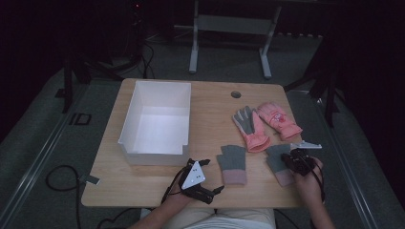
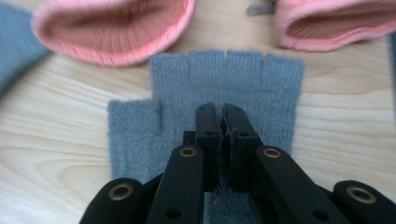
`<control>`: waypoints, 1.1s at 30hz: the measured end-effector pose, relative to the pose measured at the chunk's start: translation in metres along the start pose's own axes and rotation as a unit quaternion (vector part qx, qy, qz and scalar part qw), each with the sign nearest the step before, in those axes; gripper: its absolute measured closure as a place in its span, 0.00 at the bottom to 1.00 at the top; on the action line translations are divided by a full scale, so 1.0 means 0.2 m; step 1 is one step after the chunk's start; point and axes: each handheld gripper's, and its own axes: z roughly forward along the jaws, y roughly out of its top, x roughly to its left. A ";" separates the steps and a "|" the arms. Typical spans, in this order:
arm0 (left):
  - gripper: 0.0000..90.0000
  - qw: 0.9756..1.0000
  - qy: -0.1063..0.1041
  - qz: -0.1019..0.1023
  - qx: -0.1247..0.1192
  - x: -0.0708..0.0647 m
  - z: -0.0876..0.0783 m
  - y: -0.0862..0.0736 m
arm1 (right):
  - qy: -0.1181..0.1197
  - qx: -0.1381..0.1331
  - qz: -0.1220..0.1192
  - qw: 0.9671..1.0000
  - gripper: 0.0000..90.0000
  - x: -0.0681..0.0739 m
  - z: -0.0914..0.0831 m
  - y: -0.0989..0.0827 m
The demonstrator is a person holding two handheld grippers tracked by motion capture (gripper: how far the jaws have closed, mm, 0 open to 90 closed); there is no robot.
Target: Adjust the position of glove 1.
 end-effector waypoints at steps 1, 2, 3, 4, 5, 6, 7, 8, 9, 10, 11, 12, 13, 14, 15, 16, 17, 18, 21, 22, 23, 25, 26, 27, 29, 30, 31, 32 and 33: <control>0.01 1.000 0.000 0.000 -0.002 0.00 0.00 0.00 | -0.010 -0.006 0.007 1.000 0.95 0.01 -0.03 0.00; 0.01 1.000 0.000 -0.001 -0.004 0.00 0.00 0.00 | -0.019 -0.013 0.018 1.000 0.96 0.01 -0.06 0.00; 0.01 1.000 0.001 -0.001 -0.003 0.00 0.00 0.00 | -0.020 -0.021 0.030 0.999 0.95 0.01 -0.10 0.00; 0.01 1.000 0.001 -0.001 -0.003 0.00 0.00 0.00 | -0.023 -0.028 0.038 0.999 0.96 0.02 -0.13 0.00; 0.01 1.000 0.001 0.000 -0.002 0.00 0.00 0.00 | -0.033 -0.036 0.047 0.998 0.96 0.03 -0.16 0.00; 0.01 1.000 0.002 0.002 -0.002 0.00 0.00 0.00 | -0.038 -0.042 0.057 0.997 0.96 0.03 -0.19 0.00; 0.01 1.000 0.003 0.002 -0.003 -0.01 0.00 0.00 | -0.035 -0.048 0.074 0.995 0.96 0.04 -0.22 -0.01; 0.01 1.000 0.003 0.003 -0.002 -0.01 0.00 0.00 | -0.035 -0.053 0.086 0.994 0.96 0.04 -0.24 -0.02; 0.01 1.000 0.003 0.004 -0.001 -0.01 0.00 0.00 | -0.037 -0.055 0.091 0.994 0.96 0.05 -0.25 -0.03; 0.01 1.000 0.001 0.005 0.000 0.00 0.00 0.00 | -0.036 -0.055 0.097 0.993 0.96 0.06 -0.26 -0.03; 0.01 1.000 0.001 0.004 -0.001 -0.01 0.00 0.00 | -0.033 -0.051 0.101 0.993 0.96 0.07 -0.25 -0.05; 0.01 1.000 0.000 0.003 -0.004 -0.01 0.00 0.00 | -0.035 -0.049 0.105 0.993 0.96 0.08 -0.24 -0.06; 0.01 1.000 0.001 0.004 -0.005 -0.01 0.00 0.00 | -0.034 -0.047 0.112 0.992 0.96 0.08 -0.23 -0.07; 0.01 1.000 0.001 0.005 -0.004 -0.01 0.00 0.00 | -0.032 -0.045 0.119 0.991 0.96 0.08 -0.22 -0.09; 0.01 1.000 0.001 0.005 -0.004 -0.01 0.00 0.00 | -0.033 -0.046 0.124 0.991 0.96 0.08 -0.21 -0.10; 0.01 1.000 0.001 0.005 -0.002 -0.01 0.00 0.00 | -0.036 -0.045 0.128 0.990 0.96 0.09 -0.20 -0.11; 0.01 1.000 0.001 0.006 -0.002 -0.01 0.00 0.00 | -0.038 -0.042 0.134 0.989 0.96 0.09 -0.19 -0.11; 0.01 1.000 0.001 0.006 -0.003 -0.01 0.00 0.00 | -0.041 -0.043 0.136 0.989 0.96 0.08 -0.17 -0.12; 0.01 1.000 0.001 0.006 -0.004 -0.01 0.00 0.00 | -0.047 -0.031 0.145 0.988 0.96 0.06 -0.11 -0.14; 0.01 1.000 0.001 0.006 -0.003 -0.01 0.00 0.00 | -0.052 -0.026 0.143 0.988 0.96 0.05 -0.09 -0.14; 0.01 1.000 0.000 0.007 -0.003 -0.01 0.00 0.00 | -0.056 -0.022 0.143 0.988 0.96 0.05 -0.07 -0.14; 0.01 1.000 -0.001 0.007 -0.003 -0.01 0.00 0.00 | -0.058 -0.018 0.145 0.987 0.96 0.03 -0.05 -0.15; 0.01 1.000 -0.002 0.006 -0.003 -0.01 0.00 0.00 | -0.061 -0.017 0.139 0.988 0.95 0.03 -0.04 -0.15; 0.01 1.000 -0.002 0.007 -0.002 -0.01 0.00 0.00 | -0.062 -0.013 0.135 0.989 0.94 0.03 -0.03 -0.15; 0.01 1.000 -0.001 0.008 -0.003 -0.01 0.00 0.00 | -0.059 -0.012 0.127 0.990 0.93 0.03 -0.02 -0.15; 0.01 1.000 -0.002 0.009 -0.003 -0.01 0.00 0.00 | -0.056 -0.011 0.126 0.990 0.92 0.02 -0.01 -0.15; 0.01 1.000 -0.002 0.009 -0.003 -0.01 0.00 0.00 | -0.056 -0.011 0.126 0.990 0.92 0.02 -0.01 -0.15; 0.01 1.000 -0.003 0.010 -0.001 -0.01 0.00 0.00 | -0.053 -0.013 0.126 0.991 0.92 0.02 -0.01 -0.15; 0.01 1.000 -0.004 0.010 0.000 -0.01 0.00 0.00 | -0.054 -0.012 0.113 0.992 0.91 0.02 -0.01 -0.15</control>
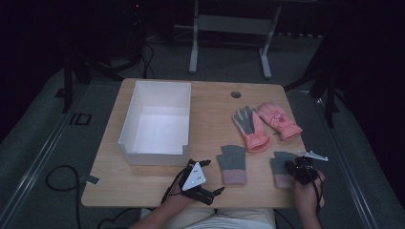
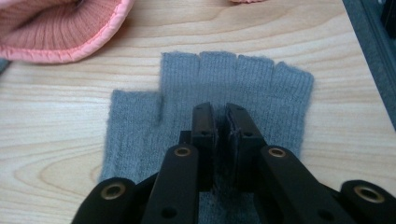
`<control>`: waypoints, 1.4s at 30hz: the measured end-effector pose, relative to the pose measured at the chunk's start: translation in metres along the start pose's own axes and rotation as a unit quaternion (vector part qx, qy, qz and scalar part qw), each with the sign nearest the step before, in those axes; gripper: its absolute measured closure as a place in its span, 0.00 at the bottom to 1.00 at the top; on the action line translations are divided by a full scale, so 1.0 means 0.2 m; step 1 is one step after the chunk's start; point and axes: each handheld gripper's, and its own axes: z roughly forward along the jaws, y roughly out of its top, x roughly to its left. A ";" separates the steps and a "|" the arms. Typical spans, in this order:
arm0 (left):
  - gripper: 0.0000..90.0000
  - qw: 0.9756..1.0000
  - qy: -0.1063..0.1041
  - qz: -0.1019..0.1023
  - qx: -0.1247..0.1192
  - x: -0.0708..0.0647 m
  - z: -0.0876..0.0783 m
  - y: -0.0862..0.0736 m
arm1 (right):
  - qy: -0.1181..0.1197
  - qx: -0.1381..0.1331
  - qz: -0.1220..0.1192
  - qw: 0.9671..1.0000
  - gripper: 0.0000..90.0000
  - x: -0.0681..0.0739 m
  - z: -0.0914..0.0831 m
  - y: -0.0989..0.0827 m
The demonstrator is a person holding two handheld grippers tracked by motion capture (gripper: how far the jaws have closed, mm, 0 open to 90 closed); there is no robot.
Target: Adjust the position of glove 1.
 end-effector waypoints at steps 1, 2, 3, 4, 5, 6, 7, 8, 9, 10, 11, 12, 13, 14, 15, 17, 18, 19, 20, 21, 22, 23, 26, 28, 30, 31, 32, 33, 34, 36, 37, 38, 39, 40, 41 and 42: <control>0.01 1.000 0.000 0.000 0.000 0.00 0.00 0.00 | -0.001 0.000 -0.008 1.000 0.90 0.00 0.00 0.00; 0.01 1.000 0.000 0.001 -0.001 0.00 0.00 0.00 | 0.001 0.001 -0.012 1.000 0.88 0.00 0.00 0.00; 0.01 1.000 0.000 -0.001 -0.002 0.00 0.00 0.00 | 0.007 0.001 -0.015 1.000 0.84 -0.01 0.00 0.01; 0.01 1.000 0.000 -0.001 -0.002 0.00 0.00 0.00 | 0.016 -0.003 -0.020 1.000 0.81 -0.01 -0.01 0.02; 0.01 1.000 -0.001 0.000 0.000 0.00 0.00 0.00 | 0.025 -0.010 -0.031 0.999 0.81 -0.02 -0.03 0.02; 0.01 1.000 -0.002 0.000 0.000 0.00 0.00 0.00 | 0.031 -0.016 -0.048 0.998 0.80 -0.02 -0.04 0.03; 0.01 1.000 -0.001 0.001 0.000 0.00 0.00 0.00 | 0.035 -0.021 -0.070 0.997 0.78 -0.02 -0.06 0.05; 0.01 1.000 -0.002 0.003 0.000 0.00 0.00 0.00 | 0.040 -0.028 -0.092 0.995 0.78 -0.03 -0.07 0.06; 0.01 1.000 -0.002 0.002 0.000 0.00 0.00 0.00 | 0.048 -0.030 -0.107 0.993 0.76 -0.04 -0.08 0.07; 0.01 1.000 -0.002 0.000 -0.001 0.00 0.00 0.00 | 0.060 -0.027 -0.119 0.991 0.74 -0.06 -0.08 0.08; 0.01 1.000 -0.002 0.001 0.001 0.00 0.00 0.00 | 0.069 -0.022 -0.126 0.989 0.72 -0.07 -0.08 0.09; 0.01 1.000 -0.001 0.001 0.001 0.00 0.00 0.00 | 0.072 -0.016 -0.128 0.989 0.72 -0.08 -0.08 0.10; 0.01 1.000 -0.001 0.001 0.000 0.00 0.00 0.00 | 0.077 -0.009 -0.132 0.988 0.72 -0.09 -0.08 0.10; 0.01 1.000 -0.001 0.000 0.000 0.00 0.00 0.00 | 0.081 -0.006 -0.135 0.987 0.71 -0.09 -0.08 0.10; 0.01 1.000 0.000 -0.001 0.000 0.00 0.00 0.00 | 0.083 -0.004 -0.137 0.987 0.70 -0.09 -0.08 0.09; 0.01 1.000 0.000 -0.001 0.001 0.00 0.00 0.00 | 0.083 0.000 -0.133 0.988 0.67 -0.10 -0.08 0.08; 0.01 1.000 0.000 -0.001 0.001 0.00 0.00 0.00 | 0.084 0.001 -0.131 0.988 0.65 -0.10 -0.08 0.07; 0.01 1.000 0.001 0.000 -0.001 0.00 0.00 0.00 | 0.083 0.003 -0.129 0.988 0.64 -0.11 -0.08 0.06; 0.01 1.000 0.001 0.001 -0.001 0.00 0.00 0.00 | 0.082 0.001 -0.131 0.988 0.64 -0.11 -0.08 0.05; 0.01 1.000 0.000 0.001 0.000 0.00 0.00 0.00 | 0.081 0.002 -0.129 0.988 0.64 -0.11 -0.07 0.04; 0.01 1.000 0.000 0.002 0.001 -0.01 0.00 0.00 | 0.082 0.004 -0.128 0.988 0.63 -0.11 -0.07 0.03; 0.01 1.000 0.000 0.002 0.002 -0.01 0.00 0.00 | 0.081 0.006 -0.128 0.988 0.64 -0.11 -0.06 0.03; 0.01 1.000 0.000 0.003 0.001 -0.01 0.00 0.00 | 0.076 0.011 -0.126 0.989 0.65 -0.11 -0.05 0.01; 0.01 1.000 0.000 0.003 0.002 -0.01 0.00 0.00 | 0.069 0.019 -0.122 0.990 0.65 -0.11 -0.03 0.00; 0.01 1.000 0.002 0.005 0.003 -0.01 0.00 0.00 | 0.066 0.017 -0.121 0.990 0.66 -0.11 -0.03 -0.01; 0.01 1.000 0.002 0.006 0.002 -0.01 0.00 0.00 | 0.062 0.016 -0.125 0.990 0.69 -0.10 -0.03 -0.01; 0.01 1.000 0.002 0.006 0.002 -0.01 0.00 0.00 | 0.060 0.015 -0.125 0.990 0.72 -0.10 -0.02 -0.01; 0.01 1.000 0.002 0.006 0.003 -0.01 0.00 0.00 | 0.057 0.016 -0.124 0.991 0.76 -0.09 -0.02 -0.01; 0.01 1.000 0.001 0.007 0.003 -0.01 0.00 0.00 | 0.054 0.017 -0.121 0.991 0.79 -0.09 -0.02 -0.01; 0.01 1.000 0.001 0.008 0.002 -0.01 0.00 0.00 | 0.048 0.016 -0.112 0.992 0.86 -0.08 -0.02 -0.01; 0.01 1.000 0.002 0.008 0.002 -0.01 0.00 0.00 | 0.045 0.017 -0.108 0.993 0.88 -0.08 -0.02 0.00; 0.01 1.000 0.001 0.007 0.002 -0.01 0.00 0.00 | 0.041 0.018 -0.104 0.994 0.90 -0.07 -0.02 0.00; 0.01 1.000 0.002 0.006 0.003 -0.01 0.00 0.00 | 0.038 0.018 -0.105 0.994 0.91 -0.07 -0.02 0.00; 0.01 1.000 0.002 0.006 0.003 -0.01 0.00 0.00 | 0.038 0.018 -0.105 0.994 0.91 -0.07 -0.02 0.00; 0.01 1.000 0.002 0.006 0.003 -0.01 0.00 0.00 | 0.033 0.017 -0.103 0.994 0.92 -0.07 -0.03 0.01; 0.01 1.000 0.002 0.007 0.002 -0.01 0.00 0.00 | 0.031 0.015 -0.097 0.995 0.92 -0.06 -0.04 0.01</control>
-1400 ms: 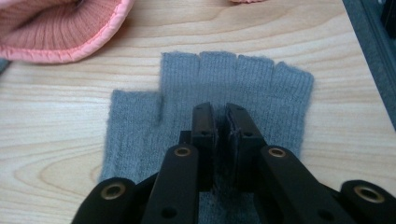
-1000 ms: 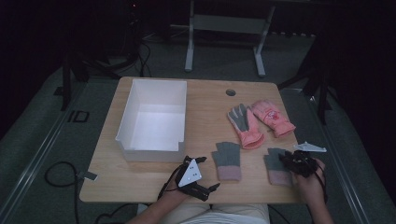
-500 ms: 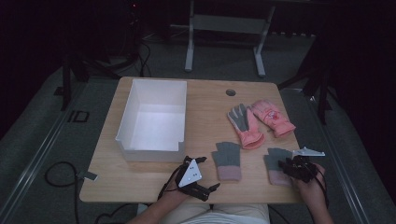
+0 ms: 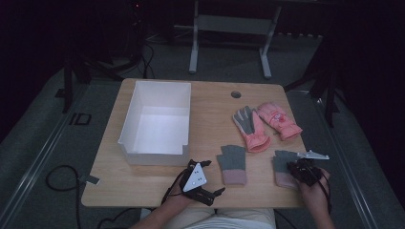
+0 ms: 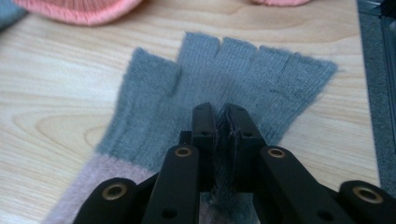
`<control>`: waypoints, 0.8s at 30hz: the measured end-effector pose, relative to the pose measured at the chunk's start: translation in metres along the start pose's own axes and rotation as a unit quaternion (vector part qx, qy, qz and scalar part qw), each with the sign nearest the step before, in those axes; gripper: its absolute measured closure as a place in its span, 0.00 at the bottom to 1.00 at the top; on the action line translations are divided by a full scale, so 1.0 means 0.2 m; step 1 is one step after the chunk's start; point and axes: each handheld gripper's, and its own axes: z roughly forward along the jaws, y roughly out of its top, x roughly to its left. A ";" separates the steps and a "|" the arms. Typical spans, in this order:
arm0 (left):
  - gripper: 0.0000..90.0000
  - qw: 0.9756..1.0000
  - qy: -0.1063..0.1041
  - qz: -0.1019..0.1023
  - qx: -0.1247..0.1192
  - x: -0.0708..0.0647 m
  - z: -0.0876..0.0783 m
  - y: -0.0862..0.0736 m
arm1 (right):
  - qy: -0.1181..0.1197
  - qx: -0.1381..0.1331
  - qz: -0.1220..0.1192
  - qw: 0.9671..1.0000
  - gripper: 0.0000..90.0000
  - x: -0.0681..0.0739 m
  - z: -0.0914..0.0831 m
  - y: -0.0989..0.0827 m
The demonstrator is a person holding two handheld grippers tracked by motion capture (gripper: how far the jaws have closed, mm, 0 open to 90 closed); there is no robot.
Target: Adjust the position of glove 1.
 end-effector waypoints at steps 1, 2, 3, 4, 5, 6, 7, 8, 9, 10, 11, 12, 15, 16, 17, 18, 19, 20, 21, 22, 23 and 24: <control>0.01 1.000 0.000 0.000 0.000 0.00 0.00 0.00 | -0.003 -0.001 0.004 1.000 0.93 0.00 -0.01 0.01; 0.01 1.000 0.000 -0.001 0.000 0.00 0.00 0.00 | -0.002 -0.002 0.008 1.000 0.93 0.00 -0.02 0.02; 0.01 1.000 0.000 -0.002 0.000 0.00 0.00 0.00 | 0.000 -0.006 0.008 1.000 0.93 0.00 -0.04 0.03; 0.01 1.000 -0.001 -0.002 0.001 0.00 0.00 0.00 | -0.001 -0.014 0.010 1.000 0.93 0.01 -0.07 0.05; 0.01 1.000 -0.001 -0.001 0.001 0.00 0.00 0.00 | 0.000 -0.021 0.007 1.000 0.93 0.02 -0.10 0.07; 0.01 1.000 -0.001 -0.002 0.000 0.00 0.00 0.00 | 0.002 -0.030 0.007 1.000 0.93 0.03 -0.13 0.10; 0.01 1.000 -0.001 -0.002 0.000 0.00 0.00 0.00 | 0.005 -0.040 0.005 0.999 0.94 0.04 -0.16 0.12; 0.01 1.000 0.000 -0.002 0.001 0.00 0.00 0.00 | 0.006 -0.045 0.004 0.999 0.94 0.05 -0.18 0.14; 0.01 1.000 0.000 -0.002 0.001 0.00 0.00 0.00 | 0.006 -0.045 0.004 0.999 0.94 0.05 -0.18 0.14; 0.01 1.000 0.000 -0.002 0.001 0.00 0.00 0.00 | 0.005 -0.053 0.000 0.999 0.94 0.06 -0.21 0.16; 0.01 1.000 0.000 -0.001 0.001 0.00 0.00 0.00 | 0.017 -0.069 -0.003 0.997 0.94 0.10 -0.26 0.21; 0.01 1.000 -0.001 -0.001 0.000 0.00 0.00 0.00 | 0.025 -0.077 -0.004 0.997 0.94 0.12 -0.28 0.23; 0.01 1.000 -0.001 -0.002 0.001 0.00 0.00 0.00 | 0.042 -0.096 -0.018 0.994 0.94 0.19 -0.35 0.29; 0.01 1.000 0.000 -0.003 -0.001 0.00 0.00 0.00 | 0.051 -0.103 -0.020 0.993 0.94 0.22 -0.37 0.31; 0.01 1.000 0.000 -0.001 0.000 0.00 0.00 0.00 | 0.057 -0.110 -0.025 0.992 0.94 0.25 -0.38 0.33; 0.01 1.000 0.000 -0.001 -0.001 0.00 0.00 0.00 | 0.062 -0.113 -0.030 0.991 0.94 0.28 -0.40 0.35; 0.01 1.000 -0.001 -0.002 -0.001 0.00 0.00 0.00 | 0.068 -0.118 -0.035 0.990 0.94 0.31 -0.41 0.37; 0.01 1.000 -0.001 -0.002 0.000 0.00 0.00 0.00 | 0.071 -0.121 -0.045 0.989 0.94 0.34 -0.41 0.38; 0.01 1.000 -0.001 -0.002 0.001 0.00 0.00 0.00 | 0.071 -0.124 -0.050 0.988 0.94 0.38 -0.41 0.39; 0.01 1.000 0.000 -0.002 0.001 0.00 0.00 0.00 | 0.074 -0.125 -0.057 0.988 0.94 0.41 -0.41 0.40; 0.01 1.000 0.000 -0.003 0.000 0.00 0.00 0.00 | 0.082 -0.127 -0.061 0.987 0.94 0.44 -0.40 0.41; 0.01 1.000 -0.001 -0.004 -0.001 0.00 0.00 0.00 | 0.090 -0.127 -0.059 0.986 0.94 0.47 -0.38 0.41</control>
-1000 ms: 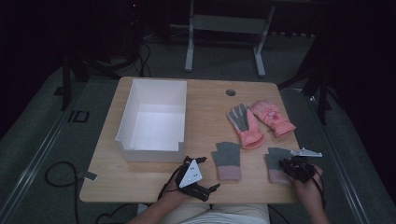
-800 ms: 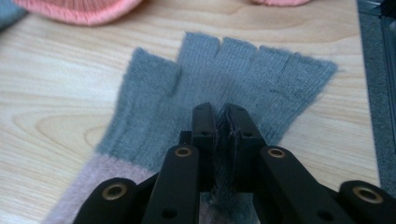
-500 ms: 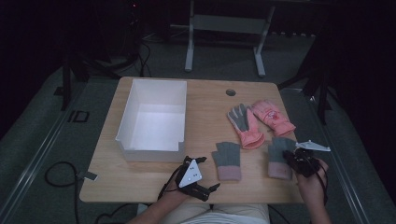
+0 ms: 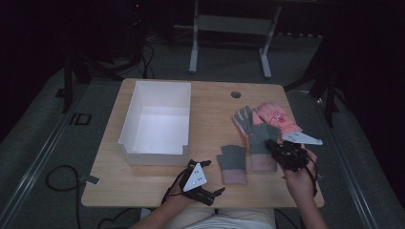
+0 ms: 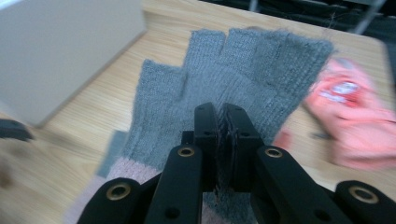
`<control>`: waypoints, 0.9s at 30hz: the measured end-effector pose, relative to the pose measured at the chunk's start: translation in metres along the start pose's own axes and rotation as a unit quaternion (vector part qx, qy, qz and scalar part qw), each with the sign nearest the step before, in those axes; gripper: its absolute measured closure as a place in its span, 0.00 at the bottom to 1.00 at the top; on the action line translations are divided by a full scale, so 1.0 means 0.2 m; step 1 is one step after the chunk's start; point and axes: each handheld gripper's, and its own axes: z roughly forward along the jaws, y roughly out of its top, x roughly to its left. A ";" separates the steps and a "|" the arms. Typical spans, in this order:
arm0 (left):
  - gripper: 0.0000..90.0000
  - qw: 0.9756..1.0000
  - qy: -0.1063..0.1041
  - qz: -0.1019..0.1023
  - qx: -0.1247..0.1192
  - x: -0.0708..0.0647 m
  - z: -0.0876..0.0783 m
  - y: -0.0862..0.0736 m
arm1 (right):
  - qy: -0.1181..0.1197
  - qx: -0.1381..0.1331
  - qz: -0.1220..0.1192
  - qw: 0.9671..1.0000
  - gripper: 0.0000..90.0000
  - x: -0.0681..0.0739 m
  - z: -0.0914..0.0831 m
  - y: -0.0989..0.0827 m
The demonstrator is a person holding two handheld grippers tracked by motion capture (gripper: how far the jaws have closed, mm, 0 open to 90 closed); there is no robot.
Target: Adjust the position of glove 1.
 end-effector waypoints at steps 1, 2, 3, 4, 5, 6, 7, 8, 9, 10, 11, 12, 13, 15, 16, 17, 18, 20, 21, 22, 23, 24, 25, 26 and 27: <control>0.01 1.000 0.000 -0.002 0.000 0.00 0.00 0.00 | 0.007 0.002 0.003 1.000 0.94 0.02 0.02 0.00; 0.01 1.000 0.000 -0.003 0.000 0.00 0.00 0.00 | 0.015 0.003 0.005 1.000 0.94 0.05 0.04 0.00; 0.01 1.000 0.000 -0.003 0.000 0.00 0.00 0.00 | 0.021 0.001 0.009 1.000 0.94 0.07 0.06 0.00; 0.01 1.000 0.000 -0.002 -0.001 0.00 0.00 0.00 | 0.025 0.000 0.010 1.000 0.94 0.09 0.08 -0.01; 0.01 1.000 0.000 0.001 -0.002 0.00 0.00 0.00 | 0.027 0.002 0.010 1.000 0.94 0.11 0.10 -0.01; 0.01 1.000 0.000 0.002 -0.001 0.00 0.00 0.00 | 0.033 0.008 0.010 0.999 0.94 0.13 0.12 -0.02; 0.01 1.000 -0.001 0.002 -0.001 0.00 0.00 0.00 | 0.039 0.015 0.008 0.999 0.94 0.14 0.14 -0.03; 0.01 1.000 -0.001 0.002 -0.001 0.00 0.00 0.00 | 0.040 0.020 0.006 0.999 0.94 0.15 0.16 -0.04; 0.01 1.000 -0.001 0.003 -0.001 0.00 0.00 0.00 | 0.043 0.027 0.007 0.999 0.94 0.16 0.18 -0.05; 0.01 1.000 -0.001 0.005 -0.001 0.00 0.00 0.00 | 0.049 0.031 0.006 0.998 0.94 0.17 0.20 -0.06; 0.01 1.000 0.000 0.006 0.000 0.00 0.00 0.00 | 0.053 0.035 0.009 0.998 0.94 0.18 0.22 -0.08; 0.01 1.000 -0.001 0.005 0.000 0.00 0.00 0.00 | 0.057 0.040 0.010 0.998 0.94 0.19 0.23 -0.09; 0.01 1.000 -0.001 0.005 0.000 0.00 0.00 0.00 | 0.061 0.046 0.011 0.997 0.94 0.20 0.25 -0.10; 0.01 1.000 0.000 0.004 0.002 0.00 0.00 0.00 | 0.065 0.054 0.015 0.996 0.94 0.21 0.28 -0.13; 0.01 1.000 0.000 0.005 0.001 0.00 0.00 0.00 | 0.065 0.056 0.015 0.996 0.94 0.22 0.30 -0.14; 0.01 1.000 0.000 0.005 0.001 0.00 0.00 0.00 | 0.064 0.060 0.016 0.996 0.94 0.23 0.32 -0.15; 0.01 1.000 0.001 0.005 0.002 0.00 0.00 0.00 | 0.066 0.064 0.015 0.996 0.94 0.23 0.33 -0.16; 0.01 1.000 0.001 0.005 0.003 -0.01 0.00 0.00 | 0.071 0.071 0.021 0.995 0.94 0.24 0.36 -0.17; 0.01 1.000 0.001 0.006 0.003 -0.01 0.00 0.00 | 0.073 0.072 0.025 0.994 0.94 0.24 0.37 -0.18; 0.01 1.000 0.002 0.007 0.004 -0.01 0.00 0.00 | 0.075 0.073 0.027 0.994 0.94 0.25 0.38 -0.18; 0.01 1.000 0.008 0.010 0.007 -0.01 0.00 0.00 | 0.075 0.077 0.026 0.994 0.94 0.25 0.39 -0.19; 0.01 1.000 0.015 0.016 0.012 -0.01 0.01 0.00 | 0.073 0.080 0.025 0.994 0.94 0.26 0.40 -0.20; 0.01 1.000 0.017 0.021 0.014 -0.01 0.01 0.00 | 0.073 0.084 0.023 0.994 0.94 0.26 0.41 -0.21; 0.01 0.999 0.017 0.024 0.014 -0.02 0.01 0.00 | 0.073 0.086 0.022 0.993 0.94 0.26 0.42 -0.21; 0.01 0.999 0.017 0.028 0.013 -0.02 0.01 0.00 | 0.072 0.087 0.019 0.993 0.94 0.26 0.43 -0.22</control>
